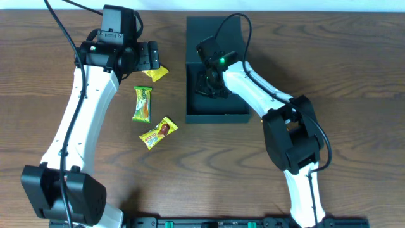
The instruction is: Pack container
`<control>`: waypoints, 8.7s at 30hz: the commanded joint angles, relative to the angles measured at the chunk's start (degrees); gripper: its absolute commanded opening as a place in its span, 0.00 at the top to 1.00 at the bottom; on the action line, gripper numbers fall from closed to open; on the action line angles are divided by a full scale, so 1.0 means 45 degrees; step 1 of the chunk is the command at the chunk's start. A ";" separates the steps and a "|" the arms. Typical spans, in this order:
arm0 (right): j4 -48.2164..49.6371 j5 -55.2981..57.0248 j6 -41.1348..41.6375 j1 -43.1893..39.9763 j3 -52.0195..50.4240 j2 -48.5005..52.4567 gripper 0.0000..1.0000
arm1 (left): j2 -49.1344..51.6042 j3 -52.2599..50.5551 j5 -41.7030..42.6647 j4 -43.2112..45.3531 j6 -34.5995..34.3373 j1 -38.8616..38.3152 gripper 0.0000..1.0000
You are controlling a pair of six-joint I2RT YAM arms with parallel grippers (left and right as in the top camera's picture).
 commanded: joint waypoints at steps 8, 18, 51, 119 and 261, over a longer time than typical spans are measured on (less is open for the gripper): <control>0.1603 -0.0486 0.0510 -0.0102 0.0024 0.0175 0.98 | 0.0160 0.0253 -0.0083 -0.0039 -0.0053 0.0015 0.05; 0.1341 0.0646 0.0058 -0.0151 0.0029 0.0175 0.98 | 0.0160 0.0253 -0.0087 0.0015 -0.0053 0.0015 0.05; -0.1836 0.2191 -0.2176 0.0219 0.2414 0.0175 0.99 | 0.0826 0.0253 0.0049 0.0053 -0.0719 0.0005 0.05; -0.8485 0.3891 -0.3337 -0.1540 0.7281 -0.1443 0.44 | 0.1141 0.0253 -0.1253 0.0097 -0.1112 0.0000 0.05; -0.8782 0.3041 -0.3988 -0.3555 0.7276 -0.1836 0.01 | 0.6887 0.7378 -0.1044 -0.5727 -0.3648 -0.3487 0.64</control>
